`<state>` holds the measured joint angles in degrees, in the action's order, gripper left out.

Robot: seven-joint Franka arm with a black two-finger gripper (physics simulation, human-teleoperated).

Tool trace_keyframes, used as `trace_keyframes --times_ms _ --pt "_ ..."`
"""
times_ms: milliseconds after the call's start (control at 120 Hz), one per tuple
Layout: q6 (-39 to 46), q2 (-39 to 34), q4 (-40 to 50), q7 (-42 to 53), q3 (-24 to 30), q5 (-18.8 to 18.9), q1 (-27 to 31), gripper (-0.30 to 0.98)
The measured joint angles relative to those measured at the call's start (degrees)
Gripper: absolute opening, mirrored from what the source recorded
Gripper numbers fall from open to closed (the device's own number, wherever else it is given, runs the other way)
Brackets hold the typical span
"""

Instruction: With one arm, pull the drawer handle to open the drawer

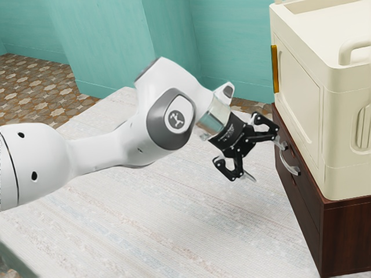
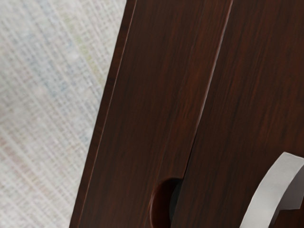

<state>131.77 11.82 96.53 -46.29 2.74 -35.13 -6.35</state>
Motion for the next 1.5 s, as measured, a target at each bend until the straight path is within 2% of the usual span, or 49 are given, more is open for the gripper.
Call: trace_keyframes --times_ms 667,867,983,1500 --pt "2.2 1.95 -0.14 1.14 -0.05 0.06 -1.0 0.68" --pt "2.16 1.87 -0.25 0.03 -0.05 1.56 -1.12 0.37" --pt "1.79 1.67 -0.34 -1.5 -0.3 2.92 -1.36 0.25" --pt "0.07 -0.02 -0.3 -3.69 -0.72 3.42 -0.61 0.06"
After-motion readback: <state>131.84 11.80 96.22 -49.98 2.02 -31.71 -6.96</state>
